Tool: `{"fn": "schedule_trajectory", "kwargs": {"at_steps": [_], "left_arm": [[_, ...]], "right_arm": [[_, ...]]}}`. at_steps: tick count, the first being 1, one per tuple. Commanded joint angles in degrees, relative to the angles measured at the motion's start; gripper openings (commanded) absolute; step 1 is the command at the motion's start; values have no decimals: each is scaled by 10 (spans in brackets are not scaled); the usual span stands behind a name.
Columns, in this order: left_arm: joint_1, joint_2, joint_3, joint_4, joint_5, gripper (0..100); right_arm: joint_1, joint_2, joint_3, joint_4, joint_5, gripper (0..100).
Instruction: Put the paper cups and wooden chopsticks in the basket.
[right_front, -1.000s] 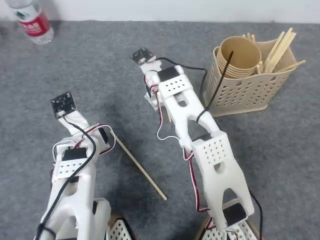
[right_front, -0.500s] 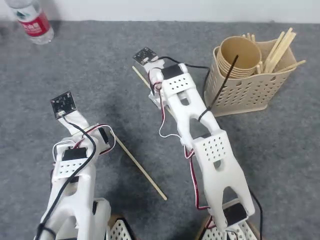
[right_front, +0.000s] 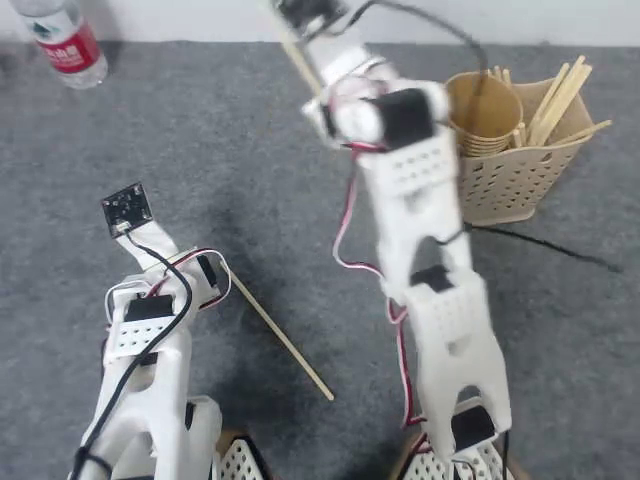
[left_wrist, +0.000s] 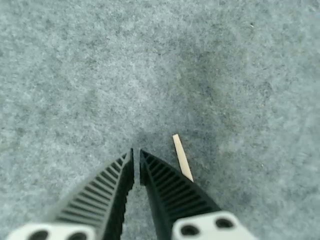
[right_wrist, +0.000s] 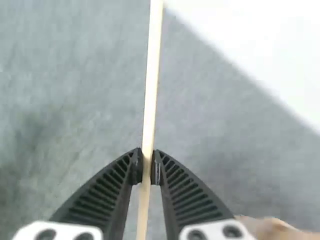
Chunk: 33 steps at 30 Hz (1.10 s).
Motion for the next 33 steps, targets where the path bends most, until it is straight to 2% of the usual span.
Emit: {"fn": "schedule_trajectory", "kwargs": {"at_steps": [1,3,8,11,16,22,24,27,33], "left_arm": [[1,-17,-4,-11,-4,14],[1,-17,-4,-11,-4,14],[1,-17,-4,-11,-4,14],[1,-17,-4,-11,-4,14],[1,-17,-3,-11,-4,14],[1,-16,-3,-11,-4,14],[1,-16,-3,-11,-4,14],[1,-16,-3,-11,-4,14],[1,-16,-3,-10,-4,14]], "right_arm": [[31,-130,-26,22,7,6],[48,-175,-25,23,4,6],[111,-268,-24,25,-63,6],[160,-323,25,26,-90,6],[220,-458,231,25,-117,6],[227,-655,512,9,-106,6],[230,-705,586,-33,-91,6],[276,-762,702,-137,-82,6],[385,-784,974,-476,-84,6]]}}
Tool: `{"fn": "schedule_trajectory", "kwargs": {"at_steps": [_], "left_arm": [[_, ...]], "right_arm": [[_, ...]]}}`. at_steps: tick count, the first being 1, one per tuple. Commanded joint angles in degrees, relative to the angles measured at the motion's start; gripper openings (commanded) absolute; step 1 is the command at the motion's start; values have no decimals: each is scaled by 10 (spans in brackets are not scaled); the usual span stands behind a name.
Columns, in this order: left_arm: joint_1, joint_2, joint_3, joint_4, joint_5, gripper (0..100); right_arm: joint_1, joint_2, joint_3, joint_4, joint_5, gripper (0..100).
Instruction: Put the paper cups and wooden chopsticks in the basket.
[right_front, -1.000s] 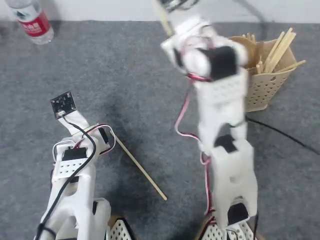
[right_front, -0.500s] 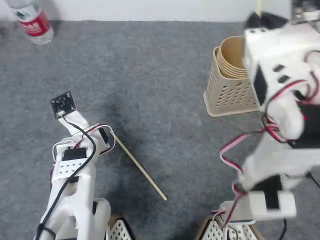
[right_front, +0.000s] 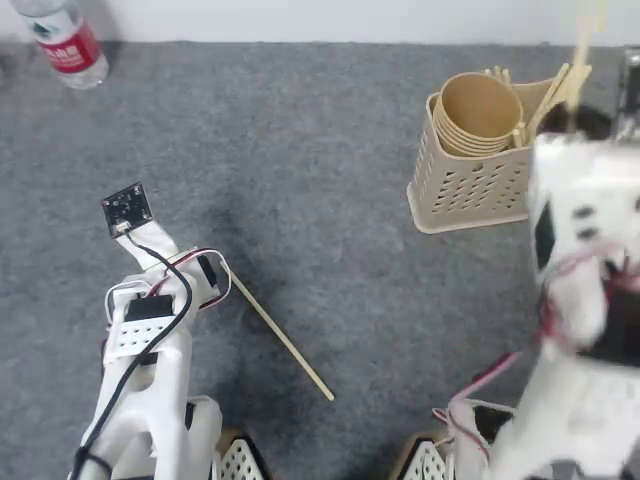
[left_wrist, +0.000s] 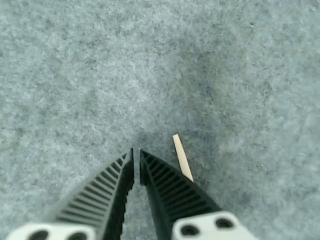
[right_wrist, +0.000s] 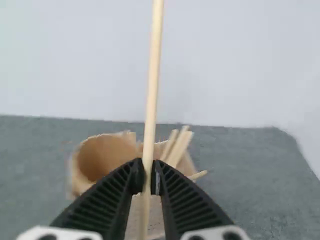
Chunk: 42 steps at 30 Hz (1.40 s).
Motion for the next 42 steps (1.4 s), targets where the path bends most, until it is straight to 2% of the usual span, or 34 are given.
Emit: {"fn": "schedule_trajectory", "kwargs": {"at_steps": [1,8,13,24,32,42], "left_arm": [[1,-15,-3,-10,-4,14],[2,-14,-3,-11,-4,14],[2,-14,-3,-11,-4,14],[2,-14,-3,-11,-4,14],[2,-14,-3,-11,-4,14],[2,-14,-3,-11,-4,14]], "right_arm": [[43,-9,169,-244,6,6],[11,-13,395,-621,11,6],[5,-11,476,-782,10,6],[33,164,554,-966,7,6],[34,193,553,-970,7,6],[28,138,549,-970,7,6]]}}
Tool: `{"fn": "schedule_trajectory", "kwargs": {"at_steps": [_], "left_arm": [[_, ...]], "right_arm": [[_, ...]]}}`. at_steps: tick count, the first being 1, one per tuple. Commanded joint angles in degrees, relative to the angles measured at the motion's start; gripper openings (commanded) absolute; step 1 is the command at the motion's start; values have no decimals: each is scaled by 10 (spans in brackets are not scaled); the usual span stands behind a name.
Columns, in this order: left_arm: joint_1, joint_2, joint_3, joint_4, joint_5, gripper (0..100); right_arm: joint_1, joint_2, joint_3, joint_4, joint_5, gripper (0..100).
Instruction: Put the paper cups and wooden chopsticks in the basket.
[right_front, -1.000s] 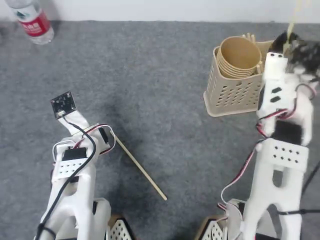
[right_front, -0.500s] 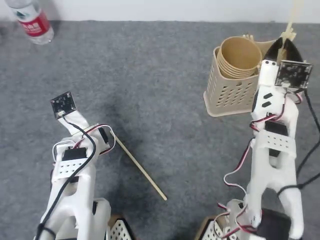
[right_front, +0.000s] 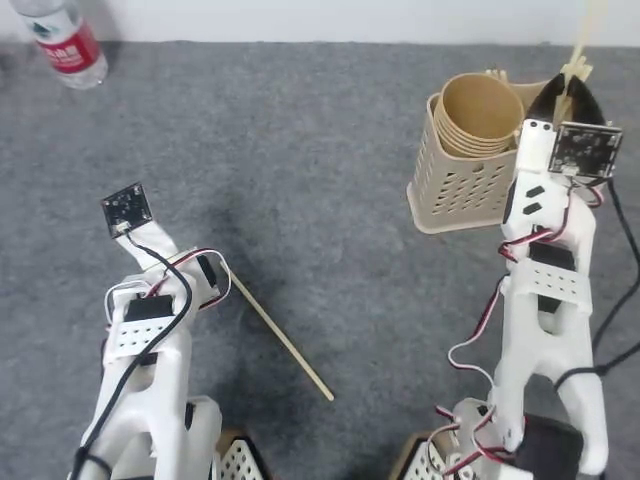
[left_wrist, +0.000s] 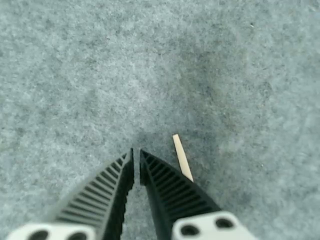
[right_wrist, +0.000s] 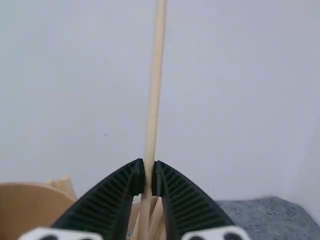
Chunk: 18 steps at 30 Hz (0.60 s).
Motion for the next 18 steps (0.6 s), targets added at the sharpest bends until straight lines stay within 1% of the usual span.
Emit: {"fn": "schedule_trajectory", "kwargs": {"at_steps": [1,5,14,16,18], "left_arm": [[2,-14,-3,-11,-4,14],[2,-14,-3,-11,-4,14],[2,-14,-3,-11,-4,14],[2,-14,-3,-11,-4,14],[2,-14,-3,-11,-4,14]], "right_arm": [[0,-33,-6,-1,8,6],[-2,-36,-1,4,8,6],[1,-43,66,4,13,16],[5,-42,67,7,22,97],[4,-41,66,28,42,221]]}}
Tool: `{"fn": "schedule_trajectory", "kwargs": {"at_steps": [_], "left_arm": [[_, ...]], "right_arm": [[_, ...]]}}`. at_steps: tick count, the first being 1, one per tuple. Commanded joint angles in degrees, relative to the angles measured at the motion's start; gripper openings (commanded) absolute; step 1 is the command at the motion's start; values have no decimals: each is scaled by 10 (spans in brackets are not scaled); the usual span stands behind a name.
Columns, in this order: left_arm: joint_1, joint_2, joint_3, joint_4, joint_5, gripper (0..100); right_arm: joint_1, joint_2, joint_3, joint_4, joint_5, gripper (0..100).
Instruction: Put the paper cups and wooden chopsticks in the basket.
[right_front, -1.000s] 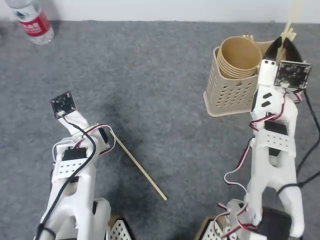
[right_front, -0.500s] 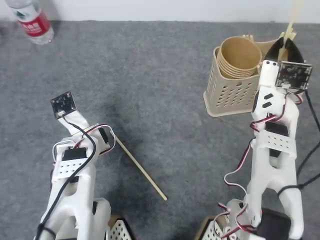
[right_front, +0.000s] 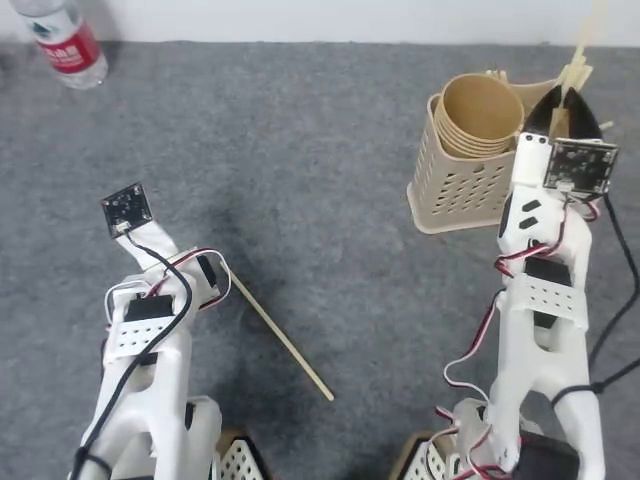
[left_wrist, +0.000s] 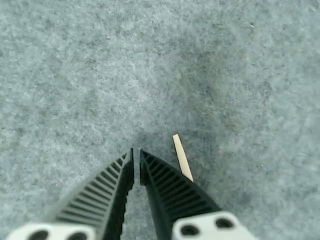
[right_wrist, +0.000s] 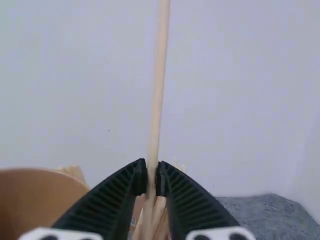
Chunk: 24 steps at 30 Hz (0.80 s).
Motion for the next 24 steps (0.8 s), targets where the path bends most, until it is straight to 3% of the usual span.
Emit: {"fn": "schedule_trajectory", "kwargs": {"at_steps": [1,3,15,19,24], "left_arm": [[2,-14,-3,-11,-4,14],[2,-14,-3,-11,-4,14],[2,-14,-3,-11,-4,14],[2,-15,-3,-11,-4,14],[0,-17,-3,-11,-4,14]], "right_arm": [[4,0,10,36,33,275],[2,0,8,44,36,306],[7,-42,-9,65,37,258],[-10,-175,-44,237,33,257],[-106,-308,-148,519,36,257]]}}
